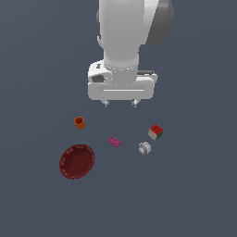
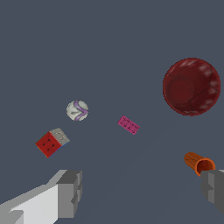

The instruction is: Pick up a designated object from a clutter of objects.

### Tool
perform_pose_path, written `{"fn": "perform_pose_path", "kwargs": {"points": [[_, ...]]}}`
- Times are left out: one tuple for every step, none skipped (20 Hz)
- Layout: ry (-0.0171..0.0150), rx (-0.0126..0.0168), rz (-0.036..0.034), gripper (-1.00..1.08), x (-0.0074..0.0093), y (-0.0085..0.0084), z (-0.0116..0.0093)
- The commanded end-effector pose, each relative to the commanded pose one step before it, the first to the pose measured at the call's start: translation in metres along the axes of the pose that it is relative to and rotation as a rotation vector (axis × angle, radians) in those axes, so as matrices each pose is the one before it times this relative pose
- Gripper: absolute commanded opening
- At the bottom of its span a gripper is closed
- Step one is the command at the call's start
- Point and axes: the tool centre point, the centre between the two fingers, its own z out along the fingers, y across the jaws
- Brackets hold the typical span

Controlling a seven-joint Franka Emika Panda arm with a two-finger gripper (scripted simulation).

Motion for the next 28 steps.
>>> {"fn": "perform_pose_path", "kwargs": {"points": [[0.0, 0.0, 0.0, 1.0, 0.0, 0.00001, 0.0], [0.00038, -0.00004, 0.00057, 1.0, 0.00015, 0.00009, -0.00001], [0.00124, -0.00009, 0.00192, 1.0, 0.00039, 0.00041, -0.00009], [0.00193, -0.00013, 0.00294, 1.0, 0.00067, 0.00059, -0.00009], [0.00271, -0.00019, 0.004, 1.0, 0.00092, 0.00086, -0.00016], [0.00348, -0.00026, 0.00491, 1.0, 0.00114, 0.00114, -0.00027], [0.00408, -0.00031, 0.0053, 1.0, 0.00131, 0.00139, -0.00039], [0.0036, -0.00028, 0.00406, 1.0, 0.00111, 0.00129, -0.00045], [0.00278, -0.00022, 0.00246, 1.0, 0.00081, 0.00108, -0.00047], [0.00203, -0.00015, 0.00106, 1.0, 0.00049, 0.00088, -0.0005], [0.00118, -0.00008, -0.0002, 1.0, 0.00023, 0.00061, -0.00044], [0.00035, -0.00001, -0.00091, 1.0, 0.0, 0.00035, -0.0003], [-0.00017, 0.00002, -0.00067, 1.0, -0.00014, 0.00001, -0.0001], [0.0, 0.0, 0.0, 1.0, -0.0002, -0.00034, -0.00005], [-0.00082, 0.00004, 0.00131, 1.0, 0.00018, -0.00032, 0.00062], [-0.00023, -0.00002, 0.00248, 1.0, 0.00017, -0.00039, 0.00055], [-0.00009, -0.00004, 0.00352, 1.0, 0.0003, -0.00052, 0.00071], [0.00001, -0.00006, 0.00473, 1.0, 0.00042, -0.00056, 0.0009], [0.0001, -0.00008, 0.00582, 1.0, 0.00052, -0.00067, 0.00108], [0.00016, -0.0001, 0.0069, 1.0, 0.00062, -0.00078, 0.00127], [0.00018, -0.00011, 0.00793, 1.0, 0.0007, -0.0009, 0.00147], [0.00013, -0.00012, 0.00887, 1.0, 0.00075, -0.00106, 0.00167], [0.00008, -0.00013, 0.00989, 1.0, 0.0008, -0.00122, 0.00189], [0.00004, -0.00014, 0.0109, 1.0, 0.00085, -0.00139, 0.0021], [0.00005, -0.00015, 0.01194, 1.0, 0.0009, -0.00153, 0.00231], [0.0001, -0.00016, 0.01303, 1.0, 0.00095, -0.00166, 0.00251], [0.00013, -0.00017, 0.0141, 1.0, 0.00099, -0.0018, 0.00272], [0.00013, -0.00017, 0.01513, 1.0, 0.00101, -0.00196, 0.00293]]}}
